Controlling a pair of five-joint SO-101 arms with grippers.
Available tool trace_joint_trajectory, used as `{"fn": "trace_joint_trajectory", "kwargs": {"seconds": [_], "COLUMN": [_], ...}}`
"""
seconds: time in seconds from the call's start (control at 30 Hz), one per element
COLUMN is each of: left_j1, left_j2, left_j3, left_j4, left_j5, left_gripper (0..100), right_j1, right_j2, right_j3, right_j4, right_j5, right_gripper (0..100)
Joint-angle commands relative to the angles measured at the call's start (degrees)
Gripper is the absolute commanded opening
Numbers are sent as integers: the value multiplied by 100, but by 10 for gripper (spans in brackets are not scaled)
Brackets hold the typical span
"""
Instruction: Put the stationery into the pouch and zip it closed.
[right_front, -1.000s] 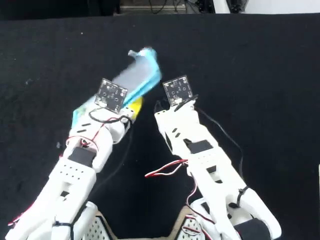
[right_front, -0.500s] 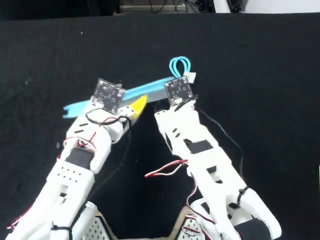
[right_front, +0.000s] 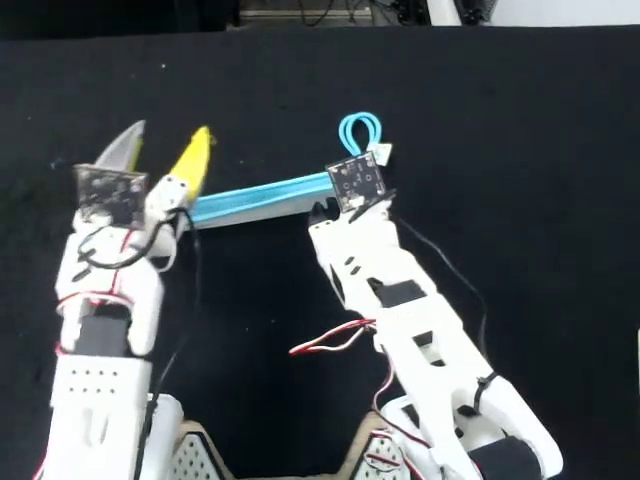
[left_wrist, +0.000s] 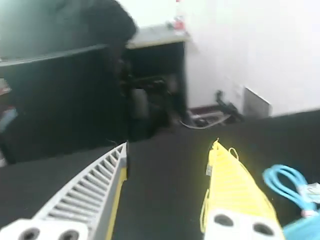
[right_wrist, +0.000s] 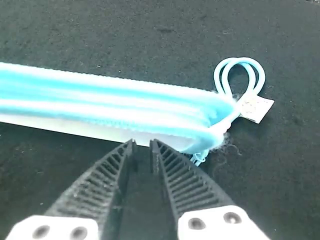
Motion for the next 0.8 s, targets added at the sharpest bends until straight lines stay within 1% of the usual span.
{"fn": "trace_joint_trajectory", "kwargs": {"seconds": [0.0,0.07,0.17,0.3,0.4,0.47,0.53,0.63,0.77], "left_j1": [-356,-479,-664,-866,-963,-1042,-1165,-1174,-1174], "left_j2": [-677,-1108,-1855,-2954,-3727,-3604,-3402,-3349,-3349], "left_j3": [-145,13,356,963,1411,1429,1455,1622,1868], "left_j4": [818,1310,1820,2154,2277,2303,2303,2312,2312], "left_j5": [-35,-35,-35,-35,-105,-360,-536,-563,-563], "left_gripper": [257,257,257,257,257,257,257,257,257], "right_j1": [105,387,993,1099,1108,1204,1451,1732,1776], "right_j2": [-31,-180,-655,-1174,-1464,-1692,-1947,-2352,-2967], "right_j3": [-356,-558,-971,-1314,-1349,-1288,-1209,-1130,-857], "right_j4": [-149,-88,369,949,958,1011,1257,1741,2593], "right_j5": [44,44,-9,-18,0,35,35,35,26], "right_gripper": [59,57,57,59,59,59,59,58,59]}}
